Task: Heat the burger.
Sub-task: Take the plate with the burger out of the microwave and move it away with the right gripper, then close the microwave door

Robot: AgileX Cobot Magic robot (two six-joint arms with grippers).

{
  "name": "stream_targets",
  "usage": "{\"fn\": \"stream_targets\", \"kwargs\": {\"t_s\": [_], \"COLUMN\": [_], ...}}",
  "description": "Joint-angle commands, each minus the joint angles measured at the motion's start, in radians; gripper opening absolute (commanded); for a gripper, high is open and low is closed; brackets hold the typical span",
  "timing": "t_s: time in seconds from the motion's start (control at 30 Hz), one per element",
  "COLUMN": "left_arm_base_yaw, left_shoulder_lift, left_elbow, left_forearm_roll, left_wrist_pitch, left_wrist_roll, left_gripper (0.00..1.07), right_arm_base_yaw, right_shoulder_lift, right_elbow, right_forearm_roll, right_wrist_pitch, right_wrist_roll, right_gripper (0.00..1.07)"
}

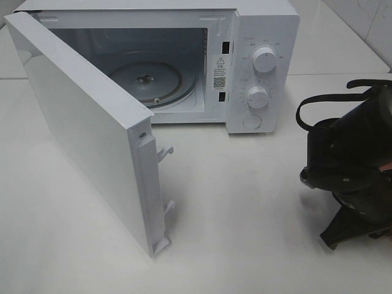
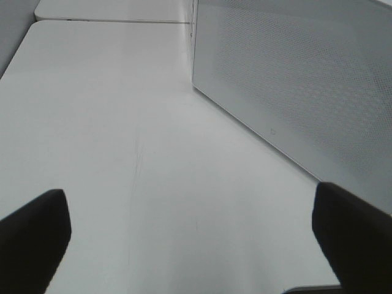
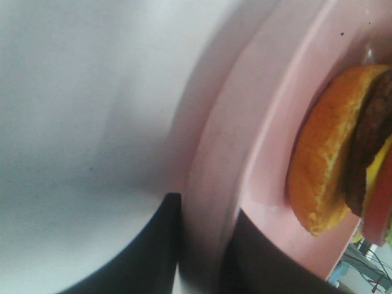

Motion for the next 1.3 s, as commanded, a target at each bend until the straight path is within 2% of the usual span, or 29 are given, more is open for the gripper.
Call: {"fn": "stream_targets", "kwargs": {"t_s": [0.03,0.07,0.1,0.13,0.17,0.23,0.37,0.53,0.57,0.67,0.73,0.8,0.83,0.87,0.9,1.0,1.3], "left_arm_base_yaw": [0.005,0.005,0.005,0.005,0.005,0.005,0.005,0.005,0.005,0.005,0.005,0.005,0.005,0.005,0.005,0.005,0.005], "left_shoulder_lift": [-0.005,-0.005,-0.005,-0.005,-0.005,-0.005,-0.005,-0.005,-0.005,-0.005,-0.005,-0.005,-0.005,-0.005,-0.005,-0.005,-0.005], "left_elbow": [0.003,0.003,0.003,0.003,0.003,0.003,0.003,0.003,0.003,0.003,0.003,0.003,0.003,0.003,0.003,0.003,0.003], "left_forearm_roll": [-0.005,-0.005,-0.005,-0.005,-0.005,-0.005,-0.005,-0.005,-0.005,-0.005,-0.005,-0.005,-0.005,-0.005,-0.005,-0.005,-0.005], "left_wrist_pitch": [-0.006,-0.006,-0.006,-0.006,-0.006,-0.006,-0.006,-0.006,-0.006,-0.006,-0.006,-0.006,-0.006,-0.006,-0.006,-0.006,-0.006], "left_wrist_roll": [0.000,0.000,0.000,0.000,0.000,0.000,0.000,0.000,0.000,0.000,0.000,0.000,0.000,0.000,0.000,0.000,0.000], "left_gripper": [1.00,1.00,1.00,1.00,1.00,1.00,1.00,1.00,1.00,1.00,1.00,1.00,1.00,1.00,1.00,1.00,1.00], "right_arm_base_yaw": [-0.002,-0.002,-0.002,-0.002,-0.002,-0.002,-0.002,-0.002,-0.002,-0.002,-0.002,-0.002,-0.002,-0.002,-0.002,-0.002,-0.002], "right_shoulder_lift": [-0.001,-0.001,-0.001,-0.002,-0.002,-0.039,-0.095,-0.221,-0.283,-0.315,-0.434,-0.467,-0.523,-0.523,-0.593,-0.675,-0.909], "right_elbow": [-0.005,-0.005,-0.005,-0.005,-0.005,-0.005,-0.005,-0.005,-0.005,-0.005,-0.005,-0.005,-0.005,-0.005,-0.005,-0.005,-0.005], "right_forearm_roll": [-0.024,-0.024,-0.008,0.007,0.007,0.050,0.085,0.185,0.236,0.259,0.373,0.404,0.459,0.459,0.510,0.560,0.626], "right_wrist_pitch": [0.015,0.015,0.014,0.013,0.013,0.001,-0.010,-0.021,-0.031,-0.036,-0.063,-0.065,-0.067,-0.067,-0.065,-0.047,0.036], "right_wrist_roll": [0.005,0.005,-0.001,-0.008,-0.008,-0.055,-0.108,-0.250,-0.329,-0.363,-0.524,-0.565,-0.632,-0.632,-0.685,-0.733,-0.809], "right_gripper": [0.35,0.35,0.46,0.50,0.50,0.60,0.61,0.61,0.61,0.61,0.65,0.67,0.72,0.72,0.79,0.82,0.80]}}
